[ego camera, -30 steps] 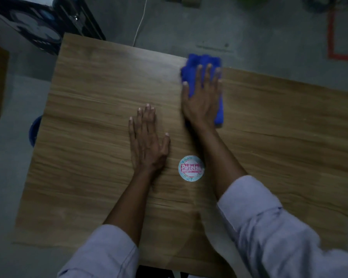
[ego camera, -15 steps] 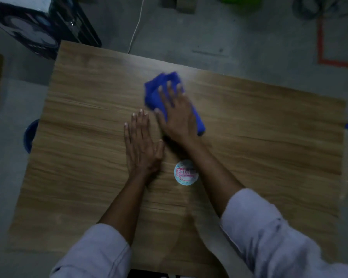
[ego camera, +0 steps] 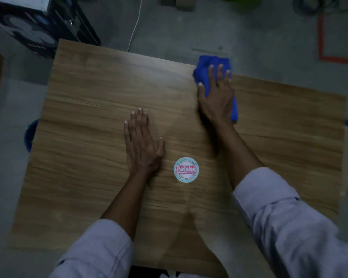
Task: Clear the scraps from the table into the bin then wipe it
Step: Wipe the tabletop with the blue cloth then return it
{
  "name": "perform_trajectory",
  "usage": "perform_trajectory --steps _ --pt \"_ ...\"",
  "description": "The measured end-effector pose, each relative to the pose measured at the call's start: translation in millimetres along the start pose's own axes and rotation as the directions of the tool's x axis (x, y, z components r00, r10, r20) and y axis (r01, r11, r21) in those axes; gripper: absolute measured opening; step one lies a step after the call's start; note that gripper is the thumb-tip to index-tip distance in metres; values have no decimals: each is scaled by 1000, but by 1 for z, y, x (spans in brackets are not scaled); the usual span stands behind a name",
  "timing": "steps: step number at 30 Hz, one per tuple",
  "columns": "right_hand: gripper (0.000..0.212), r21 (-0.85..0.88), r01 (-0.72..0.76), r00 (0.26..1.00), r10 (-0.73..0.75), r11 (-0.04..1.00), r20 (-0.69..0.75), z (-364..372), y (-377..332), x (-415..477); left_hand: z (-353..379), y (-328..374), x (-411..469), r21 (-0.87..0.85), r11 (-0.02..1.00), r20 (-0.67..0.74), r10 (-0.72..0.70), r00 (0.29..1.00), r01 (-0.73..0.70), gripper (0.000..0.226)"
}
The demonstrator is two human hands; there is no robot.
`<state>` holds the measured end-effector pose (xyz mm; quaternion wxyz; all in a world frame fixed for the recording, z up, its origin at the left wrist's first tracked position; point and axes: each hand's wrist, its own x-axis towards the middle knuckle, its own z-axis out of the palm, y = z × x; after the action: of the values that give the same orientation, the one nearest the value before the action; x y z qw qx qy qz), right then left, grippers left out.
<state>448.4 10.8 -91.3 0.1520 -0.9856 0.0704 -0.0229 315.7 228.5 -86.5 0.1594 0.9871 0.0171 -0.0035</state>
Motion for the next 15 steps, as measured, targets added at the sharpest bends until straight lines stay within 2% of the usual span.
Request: perform_trajectory --steps 2,3,6,8,9,10,12,13,15 --pt "64 20 212 976 -213 977 41 0 -7 -21 -3 1 -1 -14 1000 3 5 1000 -5 86" --pt "63 61 327 942 -330 943 63 -3 -6 -38 -5 2 -1 -32 999 -4 8 1000 -8 85" --pt "59 206 605 746 -638 769 190 -18 14 -94 -6 1 -2 -82 996 -15 21 1000 -22 81" --pt "57 256 703 616 -748 663 246 -25 40 -101 -5 0 -3 -72 997 -13 25 1000 -26 80" --pt "57 250 708 616 -751 660 239 -28 50 -91 -5 0 -4 -62 998 -11 26 1000 -26 80" --pt "56 223 674 670 -710 705 219 -27 56 -77 -3 0 -4 -57 998 -13 24 1000 -25 81" --pt "58 166 519 826 -542 838 153 -23 54 -44 0 -2 -5 -54 998 -27 28 999 -29 81" --pt "60 144 447 876 -464 883 131 -19 49 -29 1 -3 -5 -51 998 -34 31 999 -33 80" --pt "62 98 387 913 -396 917 101 -9 30 -12 2 -3 -5 -63 997 -55 30 998 -33 79"
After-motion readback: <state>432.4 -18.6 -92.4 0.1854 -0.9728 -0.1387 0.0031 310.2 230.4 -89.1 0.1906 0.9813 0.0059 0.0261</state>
